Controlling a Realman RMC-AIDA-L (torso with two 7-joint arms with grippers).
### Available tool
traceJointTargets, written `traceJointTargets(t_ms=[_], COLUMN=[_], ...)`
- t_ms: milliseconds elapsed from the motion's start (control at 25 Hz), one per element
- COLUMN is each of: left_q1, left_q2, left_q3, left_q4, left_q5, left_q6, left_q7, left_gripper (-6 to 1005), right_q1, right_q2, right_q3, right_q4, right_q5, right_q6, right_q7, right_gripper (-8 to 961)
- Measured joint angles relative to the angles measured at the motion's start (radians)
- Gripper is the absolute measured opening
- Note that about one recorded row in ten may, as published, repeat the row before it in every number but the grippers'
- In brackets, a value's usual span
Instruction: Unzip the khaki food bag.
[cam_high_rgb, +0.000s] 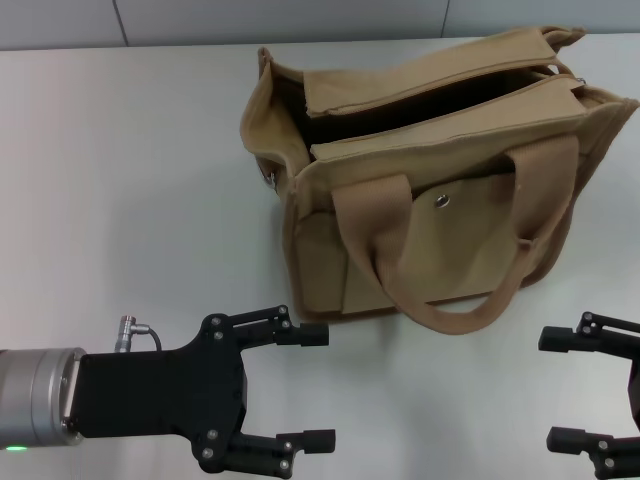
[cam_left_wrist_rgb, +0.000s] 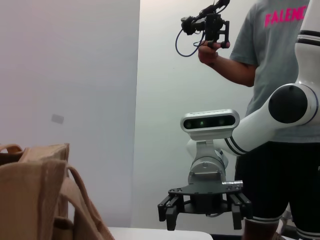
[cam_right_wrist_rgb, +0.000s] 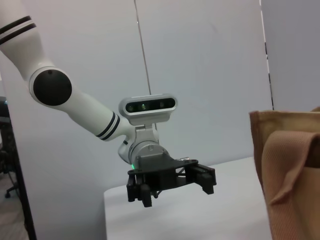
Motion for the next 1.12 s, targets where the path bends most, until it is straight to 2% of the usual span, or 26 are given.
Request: traceJointTargets(t_ms=[320, 1120], left_q1=[0.0, -0.004], left_q2=[0.0, 0.0], left_q3=[0.0, -0.001], left_q4=[0.002, 0.001], left_q5=[0.0, 0.0], left_q6=[0.001, 0.005], left_q7=[0.002, 0.001], left_gripper=[834, 834], right_q1=[0.0, 0.001], right_q2=[0.008, 0.007], right_q3=[0.035, 0.036], right_q4=[0.001, -0.001], right_q5=[-0.001, -0.002], right_q6=[0.0, -0.008], right_q7=[-0.022, -0.024], right_gripper=[840, 840])
